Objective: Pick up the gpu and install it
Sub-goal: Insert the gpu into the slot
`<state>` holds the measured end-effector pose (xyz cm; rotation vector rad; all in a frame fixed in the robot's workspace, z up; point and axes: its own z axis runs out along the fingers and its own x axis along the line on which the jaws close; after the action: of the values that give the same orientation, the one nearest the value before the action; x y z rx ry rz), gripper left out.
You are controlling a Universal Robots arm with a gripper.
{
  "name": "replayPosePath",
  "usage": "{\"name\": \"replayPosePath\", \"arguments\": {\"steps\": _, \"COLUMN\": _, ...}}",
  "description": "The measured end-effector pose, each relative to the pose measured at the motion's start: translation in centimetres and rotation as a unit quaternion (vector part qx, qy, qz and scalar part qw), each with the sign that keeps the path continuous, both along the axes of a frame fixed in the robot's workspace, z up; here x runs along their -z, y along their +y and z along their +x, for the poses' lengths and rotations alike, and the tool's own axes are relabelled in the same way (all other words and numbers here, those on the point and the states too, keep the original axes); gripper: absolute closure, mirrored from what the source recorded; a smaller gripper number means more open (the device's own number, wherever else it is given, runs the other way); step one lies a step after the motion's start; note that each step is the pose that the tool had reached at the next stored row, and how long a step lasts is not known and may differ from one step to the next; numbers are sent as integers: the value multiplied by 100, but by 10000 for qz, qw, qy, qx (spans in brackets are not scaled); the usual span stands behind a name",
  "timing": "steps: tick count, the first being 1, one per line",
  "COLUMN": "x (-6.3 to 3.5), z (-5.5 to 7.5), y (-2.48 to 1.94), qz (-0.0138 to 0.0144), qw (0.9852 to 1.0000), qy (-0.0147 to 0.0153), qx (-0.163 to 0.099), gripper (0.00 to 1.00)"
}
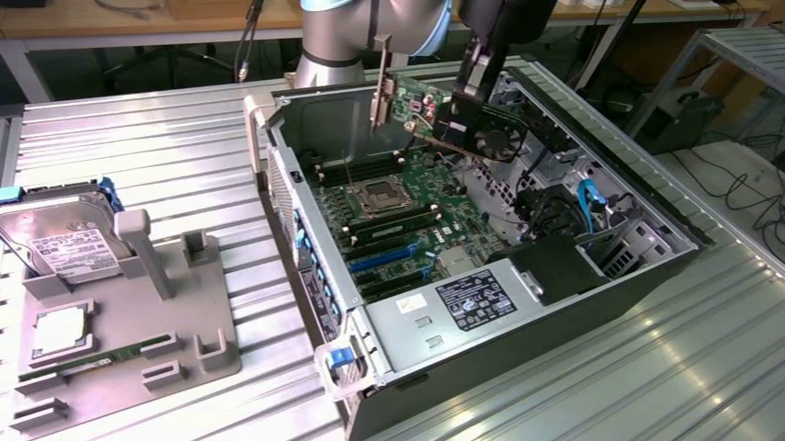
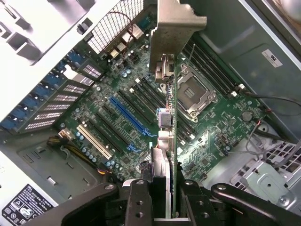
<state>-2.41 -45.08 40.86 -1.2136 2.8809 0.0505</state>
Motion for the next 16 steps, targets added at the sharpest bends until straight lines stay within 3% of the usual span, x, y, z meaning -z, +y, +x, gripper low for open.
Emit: {"name": "replayPosePath", "arguments": {"steps": 16, "x": 0, "z": 0, "y": 0, "qz": 0, "qw": 9990, "qy": 0, "qx": -451, "gripper": 72}}
